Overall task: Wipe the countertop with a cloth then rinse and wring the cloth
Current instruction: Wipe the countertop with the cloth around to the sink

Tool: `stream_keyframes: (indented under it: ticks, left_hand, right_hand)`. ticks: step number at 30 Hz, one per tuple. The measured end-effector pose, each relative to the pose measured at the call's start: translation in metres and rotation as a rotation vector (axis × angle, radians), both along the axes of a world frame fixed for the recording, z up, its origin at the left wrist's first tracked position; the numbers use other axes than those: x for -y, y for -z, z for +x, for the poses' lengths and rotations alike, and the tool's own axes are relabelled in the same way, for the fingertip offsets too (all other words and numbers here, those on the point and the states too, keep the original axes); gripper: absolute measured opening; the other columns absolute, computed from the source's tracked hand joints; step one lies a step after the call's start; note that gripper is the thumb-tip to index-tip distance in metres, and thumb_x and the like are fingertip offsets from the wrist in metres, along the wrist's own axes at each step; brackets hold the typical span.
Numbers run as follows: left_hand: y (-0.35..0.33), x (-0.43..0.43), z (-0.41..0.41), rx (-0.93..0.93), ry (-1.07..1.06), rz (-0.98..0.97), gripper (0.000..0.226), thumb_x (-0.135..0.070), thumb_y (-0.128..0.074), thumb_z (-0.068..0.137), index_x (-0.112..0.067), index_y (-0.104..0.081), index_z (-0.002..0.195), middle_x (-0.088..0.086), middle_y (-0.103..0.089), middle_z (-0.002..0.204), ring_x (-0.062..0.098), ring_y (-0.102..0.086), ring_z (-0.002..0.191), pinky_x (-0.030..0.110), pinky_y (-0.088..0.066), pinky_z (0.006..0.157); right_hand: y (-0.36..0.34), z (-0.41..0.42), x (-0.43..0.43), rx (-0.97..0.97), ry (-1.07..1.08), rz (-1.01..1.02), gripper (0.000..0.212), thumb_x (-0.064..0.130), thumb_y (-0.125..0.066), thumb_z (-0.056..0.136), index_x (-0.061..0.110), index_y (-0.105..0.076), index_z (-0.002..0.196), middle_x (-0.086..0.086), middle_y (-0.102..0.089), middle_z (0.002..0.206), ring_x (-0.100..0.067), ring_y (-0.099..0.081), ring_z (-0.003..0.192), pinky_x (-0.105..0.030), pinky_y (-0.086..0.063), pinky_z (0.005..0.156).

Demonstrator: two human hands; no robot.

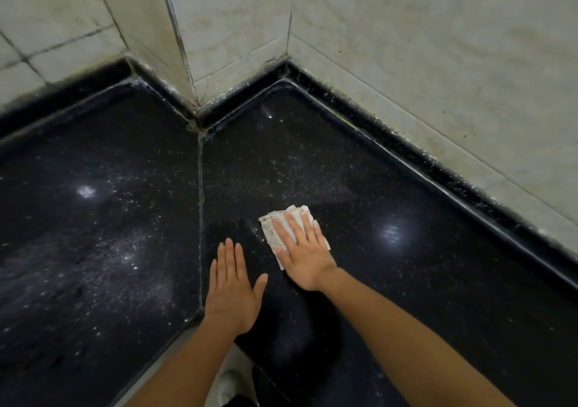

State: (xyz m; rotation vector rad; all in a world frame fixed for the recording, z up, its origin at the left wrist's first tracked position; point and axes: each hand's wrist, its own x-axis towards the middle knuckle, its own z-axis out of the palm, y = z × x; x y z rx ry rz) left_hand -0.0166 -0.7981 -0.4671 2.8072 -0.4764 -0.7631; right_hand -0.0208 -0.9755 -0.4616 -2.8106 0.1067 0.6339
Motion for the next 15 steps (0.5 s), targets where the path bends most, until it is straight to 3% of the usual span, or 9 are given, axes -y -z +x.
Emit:
stream_keyframes:
  ticks: [4,7,10,12,15]
  left_hand:
    - [0.001,-0.002,-0.001,0.022,0.000,-0.026,0.102,-0.069,0.044,0.053,-0.008,0.037,0.135,0.009,0.045,0.142,0.020,0.041,0.132,0.035,0.021,0.112]
    - [0.004,-0.002,-0.001,0.069,0.012,-0.005,0.097,-0.068,0.044,0.056,-0.009,0.039,0.133,0.008,0.048,0.141,0.020,0.047,0.128,0.032,0.030,0.107]
    - [0.011,-0.002,-0.004,0.112,0.022,0.012,0.091,-0.068,0.036,0.066,-0.008,0.036,0.135,0.008,0.045,0.143,0.016,0.049,0.126,0.030,0.034,0.103]
    - [0.019,-0.003,-0.006,0.189,0.022,0.020,0.087,-0.066,0.020,0.081,-0.005,0.019,0.144,0.012,0.027,0.153,0.016,0.037,0.135,0.031,0.026,0.109]
    - [0.027,-0.005,-0.007,0.249,0.027,0.062,0.080,-0.058,-0.009,0.096,0.004,-0.019,0.146,0.021,-0.014,0.155,0.026,-0.002,0.144,0.036,0.002,0.114]
  right_hand:
    - [-0.001,-0.001,0.044,0.030,-0.143,-0.052,0.056,0.053,-0.002,0.096,0.041,0.014,0.148,0.012,0.024,0.156,-0.017,0.030,0.142,-0.037,0.018,0.116]
    - [0.004,0.004,0.086,0.034,0.055,-0.118,0.060,0.053,0.002,0.093,0.039,0.013,0.149,0.008,0.021,0.159,-0.020,0.026,0.144,-0.037,0.016,0.115]
    - [0.006,0.016,0.124,0.032,0.279,-0.109,0.056,0.049,-0.008,0.100,0.037,0.009,0.151,0.006,0.018,0.160,-0.021,0.025,0.144,-0.040,0.013,0.117]
    - [0.005,0.029,0.144,0.020,0.452,-0.090,0.056,0.048,-0.011,0.101,0.036,0.008,0.152,0.004,0.017,0.161,-0.023,0.023,0.145,-0.041,0.012,0.117]
    - [0.005,0.051,0.156,0.013,0.654,-0.075,0.057,0.048,-0.010,0.101,0.033,0.008,0.153,0.003,0.017,0.161,-0.024,0.022,0.146,-0.043,0.013,0.118]
